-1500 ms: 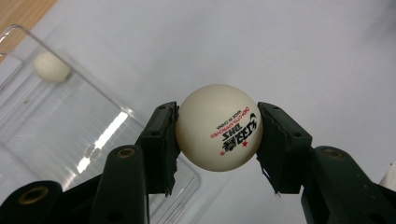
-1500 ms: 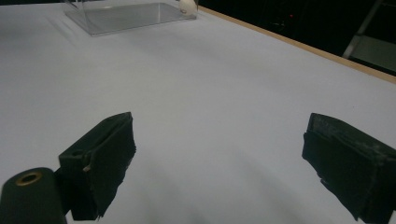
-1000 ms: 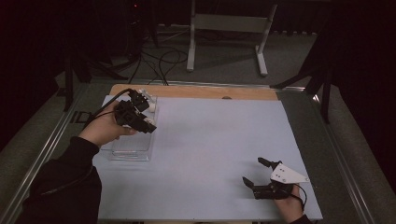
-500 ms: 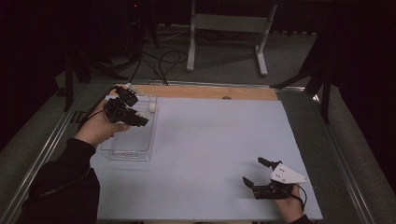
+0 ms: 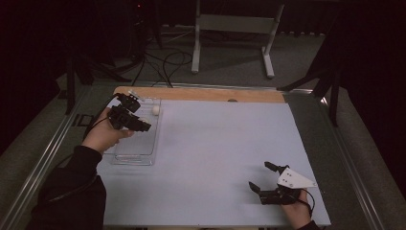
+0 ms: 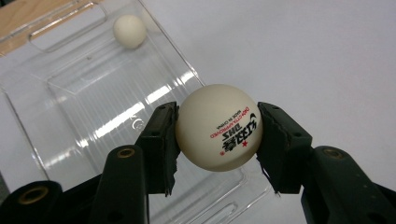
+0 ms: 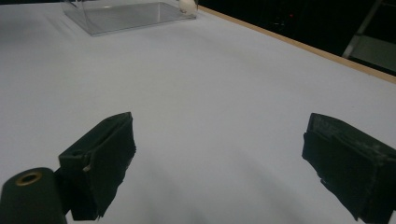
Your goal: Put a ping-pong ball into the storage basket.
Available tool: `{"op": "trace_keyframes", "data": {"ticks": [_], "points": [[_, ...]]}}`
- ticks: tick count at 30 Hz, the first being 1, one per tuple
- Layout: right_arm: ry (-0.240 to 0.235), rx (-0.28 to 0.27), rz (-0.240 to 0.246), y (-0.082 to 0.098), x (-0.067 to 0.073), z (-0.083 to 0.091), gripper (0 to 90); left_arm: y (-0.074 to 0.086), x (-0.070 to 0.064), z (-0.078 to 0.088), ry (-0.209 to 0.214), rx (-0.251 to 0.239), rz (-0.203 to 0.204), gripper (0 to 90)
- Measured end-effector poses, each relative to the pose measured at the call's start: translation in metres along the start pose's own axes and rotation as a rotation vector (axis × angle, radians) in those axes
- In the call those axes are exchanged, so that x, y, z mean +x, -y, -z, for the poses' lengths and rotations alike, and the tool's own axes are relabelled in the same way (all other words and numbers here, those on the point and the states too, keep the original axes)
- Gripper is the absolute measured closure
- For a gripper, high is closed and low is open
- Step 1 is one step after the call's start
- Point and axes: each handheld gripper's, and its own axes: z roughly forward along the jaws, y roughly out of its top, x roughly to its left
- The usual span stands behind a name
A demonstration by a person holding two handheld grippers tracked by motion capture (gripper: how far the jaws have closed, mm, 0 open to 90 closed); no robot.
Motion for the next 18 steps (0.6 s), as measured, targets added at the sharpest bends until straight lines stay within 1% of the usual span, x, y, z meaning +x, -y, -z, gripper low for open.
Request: {"op": "trace_keyframes", "data": {"ticks": [4, 6, 7, 9, 11, 12, 13, 15, 16, 18], "points": [[-0.005, 0.002, -0.001, 0.0, 0.0, -0.001, 9.2, 0.004, 0.002, -0.01, 0.001, 0.019, 0.004, 52.1], [-0.005, 0.003, 0.0, 0.0, 0.0, -0.001, 9.2, 0.005, 0.004, -0.015, 0.012, 0.02, 0.01, 52.1], [-0.004, 0.001, 0.0, 0.0, 0.0, -0.001, 9.2, 0.006, 0.004, -0.018, 0.006, 0.026, 0.013, 52.1], [-0.003, 0.001, 0.0, 0.0, 0.0, 0.0, 9.2, 0.008, 0.006, -0.023, 0.014, 0.028, 0.025, 52.1], [-0.004, 0.001, 0.0, 0.0, 0.0, 0.0, 9.2, 0.008, 0.006, -0.025, 0.012, 0.035, 0.028, 52.1], [-0.005, 0.001, 0.001, 0.0, 0.0, 0.0, 9.2, 0.009, 0.007, -0.029, 0.025, 0.042, 0.035, 52.1], [-0.008, 0.0, -0.003, 0.001, 0.0, -0.001, 9.2, 0.01, 0.008, -0.032, 0.023, 0.048, 0.036, 52.1], [-0.009, 0.002, -0.004, 0.001, 0.0, -0.001, 9.2, 0.012, 0.01, -0.036, 0.033, 0.059, 0.04, 52.1], [-0.009, 0.002, -0.005, 0.001, 0.0, -0.001, 9.2, 0.013, 0.011, -0.038, 0.026, 0.062, 0.043, 52.1], [-0.007, 0.001, -0.004, 0.001, 0.0, -0.001, 9.2, 0.014, 0.012, -0.042, 0.044, 0.068, 0.045, 52.1]]}}
